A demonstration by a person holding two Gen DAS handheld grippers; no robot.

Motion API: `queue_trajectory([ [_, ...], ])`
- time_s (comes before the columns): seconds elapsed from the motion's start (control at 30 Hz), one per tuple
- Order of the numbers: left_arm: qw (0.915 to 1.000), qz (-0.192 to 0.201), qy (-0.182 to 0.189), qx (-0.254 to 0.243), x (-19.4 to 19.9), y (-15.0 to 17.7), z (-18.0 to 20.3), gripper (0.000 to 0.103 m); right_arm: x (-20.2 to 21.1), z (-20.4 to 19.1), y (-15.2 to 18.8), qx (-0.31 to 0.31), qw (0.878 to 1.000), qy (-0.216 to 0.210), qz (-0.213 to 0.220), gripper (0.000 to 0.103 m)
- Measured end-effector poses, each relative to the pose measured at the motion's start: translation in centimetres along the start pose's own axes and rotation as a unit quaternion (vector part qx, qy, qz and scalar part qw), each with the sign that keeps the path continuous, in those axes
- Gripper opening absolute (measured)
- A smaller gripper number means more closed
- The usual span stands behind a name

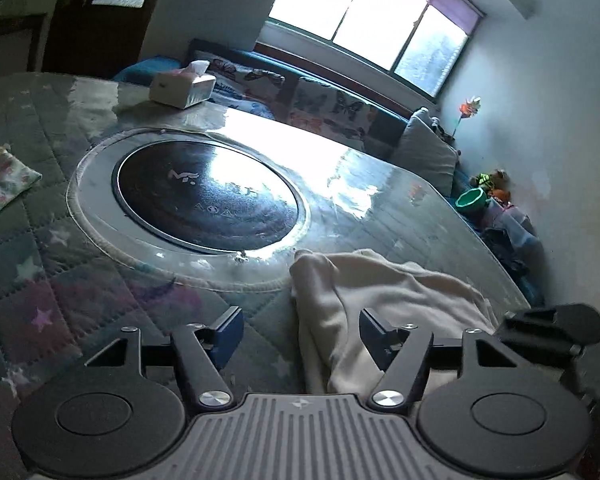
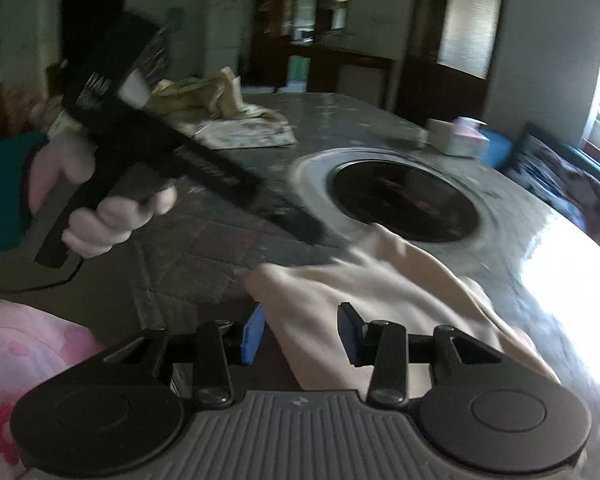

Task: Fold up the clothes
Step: 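Close the left gripper on the edge of the cream sweatshirt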

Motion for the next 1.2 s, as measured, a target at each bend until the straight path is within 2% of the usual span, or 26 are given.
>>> queue_trajectory([
  [0.07,0.9999,-0.003,0.008,0.014,-0.1,-0.3,-0.2,0.072,-0.9,-0.7,-0.4,0.021,1.000,0.000,-0.007,0.041],
  [0.13,0.9995,-0.005,0.013,0.028,-0.2,-0.6,-0.3,0.086,-1.9,-1.3,-0.7,0.041,0.999,0.001,-0.014,0.041],
  [0.37,0.9971,-0.015,0.028,0.069,-0.9,-1.1,-0.5,0.096,-4.1,-2.9,-0.5,0.088,0.995,0.031,-0.041,0.037],
  [0.53,0.9954,-0.025,0.034,0.085,-1.5,-1.2,-0.2,0.103,-3.6,-2.3,-0.8,0.060,0.997,0.036,-0.025,0.017],
  [0.67,0.9923,-0.035,0.046,0.110,-2.1,-1.3,0.1,0.103,-2.2,-0.6,-1.4,0.001,1.000,0.025,0.002,0.015],
  [0.87,0.9871,-0.048,0.061,0.140,-3.0,-1.5,1.3,0.101,0.2,1.6,-2.1,-0.061,0.997,0.021,0.044,0.014],
  [1.07,0.9722,-0.076,0.083,0.205,-4.9,-1.3,2.0,0.088,1.9,2.7,-1.8,-0.089,0.994,0.016,0.069,0.012],
  [1.13,0.9666,-0.086,0.087,0.225,-5.6,-1.0,2.0,0.081,2.4,2.7,-1.7,-0.093,0.993,0.012,0.074,0.012],
  [1.2,0.9650,-0.088,0.089,0.230,-6.1,-0.8,2.1,0.073,2.5,2.6,-1.5,-0.097,0.992,0.006,0.075,0.012],
])
Point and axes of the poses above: each gripper's, at about its wrist camera, not at the fingertips, and x roughly against the way its jaws point, z to its right, y to its underside, the point moved 6 cm from there along -x, roughly the way its jaws point, and after that the axes turned 2 degrees about x, right-handed, at the moved point
